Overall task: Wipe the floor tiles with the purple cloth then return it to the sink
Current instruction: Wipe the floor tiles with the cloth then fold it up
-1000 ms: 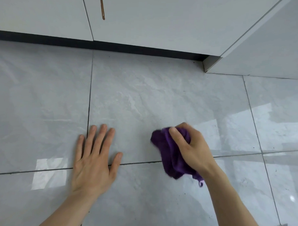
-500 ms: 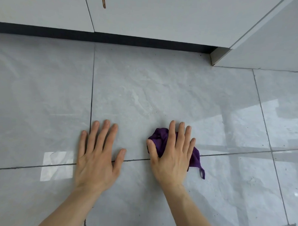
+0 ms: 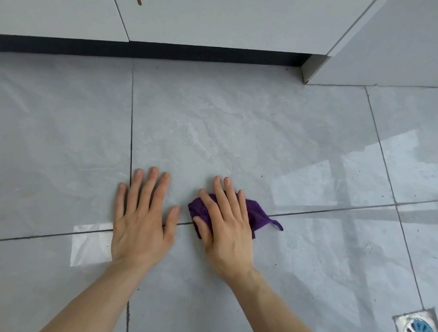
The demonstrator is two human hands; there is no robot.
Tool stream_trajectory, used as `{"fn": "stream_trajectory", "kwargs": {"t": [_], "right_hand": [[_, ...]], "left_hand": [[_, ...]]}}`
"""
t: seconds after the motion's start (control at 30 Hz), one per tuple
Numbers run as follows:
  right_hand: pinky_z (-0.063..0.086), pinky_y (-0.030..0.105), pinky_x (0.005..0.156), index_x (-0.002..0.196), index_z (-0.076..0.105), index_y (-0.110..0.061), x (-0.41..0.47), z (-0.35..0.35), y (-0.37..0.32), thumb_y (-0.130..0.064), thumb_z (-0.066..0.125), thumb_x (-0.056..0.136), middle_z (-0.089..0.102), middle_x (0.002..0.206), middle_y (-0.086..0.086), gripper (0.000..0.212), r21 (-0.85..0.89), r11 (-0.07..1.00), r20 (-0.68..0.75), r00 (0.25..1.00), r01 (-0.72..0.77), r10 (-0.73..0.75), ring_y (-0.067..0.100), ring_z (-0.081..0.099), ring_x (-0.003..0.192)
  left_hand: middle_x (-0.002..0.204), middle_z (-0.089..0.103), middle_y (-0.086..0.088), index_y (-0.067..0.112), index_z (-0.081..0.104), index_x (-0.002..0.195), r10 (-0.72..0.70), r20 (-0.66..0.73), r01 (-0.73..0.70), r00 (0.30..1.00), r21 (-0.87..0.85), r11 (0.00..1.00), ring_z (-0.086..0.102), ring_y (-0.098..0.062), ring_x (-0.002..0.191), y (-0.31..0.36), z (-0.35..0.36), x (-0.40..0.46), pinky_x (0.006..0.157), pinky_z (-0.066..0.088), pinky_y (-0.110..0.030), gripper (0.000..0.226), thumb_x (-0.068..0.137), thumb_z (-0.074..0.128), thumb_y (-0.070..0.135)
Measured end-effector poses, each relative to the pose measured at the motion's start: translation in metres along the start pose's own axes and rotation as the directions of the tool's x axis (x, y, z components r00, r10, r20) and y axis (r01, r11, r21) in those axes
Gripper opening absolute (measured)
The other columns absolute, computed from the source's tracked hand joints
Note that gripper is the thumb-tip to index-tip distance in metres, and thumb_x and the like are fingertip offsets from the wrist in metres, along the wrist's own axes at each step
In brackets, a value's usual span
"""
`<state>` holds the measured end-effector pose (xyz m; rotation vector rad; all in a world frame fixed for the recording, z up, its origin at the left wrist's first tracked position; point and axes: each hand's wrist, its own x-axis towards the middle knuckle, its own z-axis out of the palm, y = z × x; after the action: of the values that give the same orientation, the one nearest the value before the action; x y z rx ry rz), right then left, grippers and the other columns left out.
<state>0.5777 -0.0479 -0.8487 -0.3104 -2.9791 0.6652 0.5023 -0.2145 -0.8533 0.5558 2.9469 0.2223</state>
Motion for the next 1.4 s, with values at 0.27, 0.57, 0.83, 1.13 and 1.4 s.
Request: {"fn": "stream_trajectory", "kwargs": {"t": [0.27, 0.57, 0.83, 1.13, 1.4], "right_hand": [[0.028, 0.06, 0.12, 0.149, 0.049, -0.029, -0.065, 0.004, -0.021, -0.055, 0.05, 0.102, 0.032, 0.165, 0.005, 0.054, -0.136, 0.987, 0.075, 0.994, 0.087, -0.077, 0.029, 0.02, 0.157], [0.021, 0.057, 0.124, 0.154, 0.041, -0.026, 0.029, -0.011, 0.041, -0.056, 0.038, 0.104, 0.027, 0.167, 0.01, 0.058, -0.242, 0.967, -0.038, 0.996, -0.082, 0.075, 0.032, 0.015, 0.158], [0.018, 0.053, 0.126, 0.153, 0.041, -0.025, 0.091, -0.026, 0.085, -0.053, 0.037, 0.104, 0.027, 0.167, 0.012, 0.056, -0.191, 0.954, -0.124, 0.97, -0.23, 0.208, 0.033, 0.016, 0.157], [0.021, 0.052, 0.125, 0.149, 0.048, -0.018, 0.044, -0.016, 0.054, -0.045, 0.042, 0.106, 0.031, 0.166, 0.011, 0.051, -0.119, 0.978, -0.089, 0.983, -0.171, 0.161, 0.031, 0.015, 0.158], [0.017, 0.052, 0.127, 0.154, 0.04, -0.021, -0.014, -0.007, 0.017, -0.05, 0.04, 0.106, 0.021, 0.169, 0.007, 0.056, -0.116, 0.991, 0.036, 0.997, -0.064, 0.068, 0.026, 0.008, 0.159]], "left_hand": [[0.173, 0.017, -0.001, 0.022, 0.018, 0.163, 0.014, 0.002, -0.014, 1.0, 0.011, 1.0, 0.008, -0.025, 0.161, -0.001, 0.0, -0.001, 0.129, 0.014, -0.054, 0.069, 0.101, 0.031, 0.048], [0.173, 0.016, -0.001, 0.021, 0.017, 0.163, 0.017, 0.005, -0.017, 1.0, -0.001, 1.0, 0.007, -0.025, 0.161, -0.002, 0.0, -0.001, 0.129, 0.012, -0.054, 0.071, 0.1, 0.032, 0.05], [0.172, 0.02, -0.002, 0.02, 0.021, 0.163, 0.019, -0.002, -0.019, 1.0, -0.008, 1.0, 0.011, -0.027, 0.161, -0.003, 0.0, 0.0, 0.128, 0.016, -0.056, 0.072, 0.099, 0.033, 0.051], [0.172, 0.02, -0.002, 0.019, 0.021, 0.162, 0.021, 0.001, -0.021, 1.0, -0.014, 1.0, 0.01, -0.026, 0.161, -0.001, 0.0, 0.001, 0.128, 0.015, -0.056, 0.073, 0.098, 0.034, 0.052], [0.171, 0.022, -0.003, 0.019, 0.023, 0.162, 0.02, -0.005, -0.02, 1.0, -0.01, 1.0, 0.011, -0.025, 0.161, -0.001, -0.001, 0.0, 0.129, 0.015, -0.055, 0.072, 0.098, 0.031, 0.052]]}}
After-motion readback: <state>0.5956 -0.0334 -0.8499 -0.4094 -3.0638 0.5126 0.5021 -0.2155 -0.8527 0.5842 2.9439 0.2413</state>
